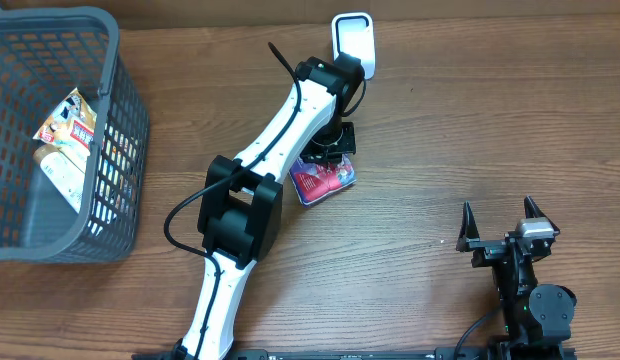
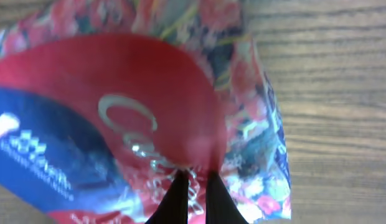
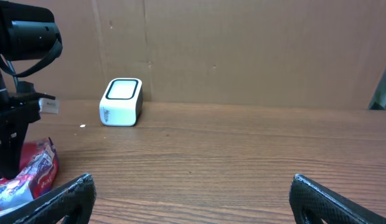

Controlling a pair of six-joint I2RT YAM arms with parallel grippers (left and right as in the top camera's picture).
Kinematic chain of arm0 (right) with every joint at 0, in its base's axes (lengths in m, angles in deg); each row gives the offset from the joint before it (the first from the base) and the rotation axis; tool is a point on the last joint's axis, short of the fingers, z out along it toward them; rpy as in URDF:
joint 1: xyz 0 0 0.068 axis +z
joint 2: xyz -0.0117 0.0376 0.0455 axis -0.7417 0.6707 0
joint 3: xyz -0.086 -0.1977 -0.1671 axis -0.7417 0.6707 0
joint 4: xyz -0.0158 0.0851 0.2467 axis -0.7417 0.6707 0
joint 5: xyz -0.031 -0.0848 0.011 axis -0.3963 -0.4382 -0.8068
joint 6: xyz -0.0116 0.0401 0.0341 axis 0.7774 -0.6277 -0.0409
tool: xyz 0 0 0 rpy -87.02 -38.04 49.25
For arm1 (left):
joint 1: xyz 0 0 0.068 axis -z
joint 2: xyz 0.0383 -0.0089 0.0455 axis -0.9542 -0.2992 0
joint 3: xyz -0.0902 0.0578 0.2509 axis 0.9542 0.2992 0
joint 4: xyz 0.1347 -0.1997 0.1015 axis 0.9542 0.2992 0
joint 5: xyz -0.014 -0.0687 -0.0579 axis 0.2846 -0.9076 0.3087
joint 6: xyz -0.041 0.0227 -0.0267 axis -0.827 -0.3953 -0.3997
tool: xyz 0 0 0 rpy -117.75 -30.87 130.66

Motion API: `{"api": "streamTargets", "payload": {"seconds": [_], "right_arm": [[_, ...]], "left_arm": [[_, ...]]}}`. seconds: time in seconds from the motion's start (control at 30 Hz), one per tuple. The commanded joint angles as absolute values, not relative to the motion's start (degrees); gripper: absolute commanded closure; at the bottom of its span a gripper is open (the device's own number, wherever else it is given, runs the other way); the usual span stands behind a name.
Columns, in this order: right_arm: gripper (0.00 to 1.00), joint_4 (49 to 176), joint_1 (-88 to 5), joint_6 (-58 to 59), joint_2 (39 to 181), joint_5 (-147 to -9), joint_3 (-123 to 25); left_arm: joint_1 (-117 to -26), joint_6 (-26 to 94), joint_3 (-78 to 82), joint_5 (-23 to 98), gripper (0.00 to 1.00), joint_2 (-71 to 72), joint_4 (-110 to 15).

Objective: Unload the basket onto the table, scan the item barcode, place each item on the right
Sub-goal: 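Hold the pack under the scanner, then release it on the table, then move the left gripper back into the grey basket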

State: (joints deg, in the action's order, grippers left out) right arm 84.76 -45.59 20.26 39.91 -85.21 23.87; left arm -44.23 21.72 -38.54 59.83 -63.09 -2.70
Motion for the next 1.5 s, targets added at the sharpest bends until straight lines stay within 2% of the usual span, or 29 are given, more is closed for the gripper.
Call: {"api": "streamTargets", "payload": {"seconds": [0.0,0.17,0.3,0.47,0.53,0.57,0.63,0.7,0.8,0.83,1.2,1.3,1.47], "right_arm": [[0.00,84.41,-45.70,20.30,39.45,-85.80,24.46],[0.00,84.41,-45.70,20.30,39.45,-85.80,24.46],[0.00,84.41,-45.70,20.30,39.45,-85.80,24.46],[0.00,84.41,-45.70,20.33,39.45,-85.80,24.46],[0.00,84.41,-45.70,20.30,39.45,-85.80,24.46],[0.00,84.41,-45.70,20.30,39.45,-85.80,24.46],[0.00,84.43,-45.70,20.33,39.45,-85.80,24.46],[0.00,84.41,-45.70,20.33,39.45,-85.80,24.46],[0.00,84.41,-45.70,20.33,39.45,-85.80,24.46],[0.00,84.43,-45.70,20.33,39.45,-85.80,24.46],[0.00,84.41,-45.70,20.33,39.45,-85.80,24.46],[0.00,84.43,-45.70,20.30,39.45,-85.80,24.46],[0.00,84.43,-45.70,20.33,39.45,-85.80,24.46]], "left_arm": [[-45.78,22.11,-46.78,57.16,0.96,-62.60,2.33],[-48.06,24.21,-69.95,57.18,0.96,-62.47,13.89],[-49.91,27.60,-84.77,55.48,0.93,-60.13,14.83],[-55.18,28.29,-87.56,57.21,0.75,-50.45,14.83],[-57.30,28.25,-87.54,59.24,0.71,-47.24,14.83],[-58.35,28.25,-87.54,60.53,0.64,-45.80,14.83],[-61.41,28.23,-87.52,63.98,0.39,-42.37,14.83],[-65.15,28.23,-87.34,65.69,0.31,-39.46,14.83],[-71.09,28.25,-87.28,65.80,0.05,-36.66,14.83],[-73.15,28.25,-87.28,65.80,0.00,-36.07,14.83],[-93.23,26.28,-81.88,68.70,0.00,-35.63,14.83],[-94.72,26.33,-76.72,70.58,0.00,-35.63,14.83],[-94.81,23.09,-65.64,81.03,0.00,-35.74,14.74]]}}
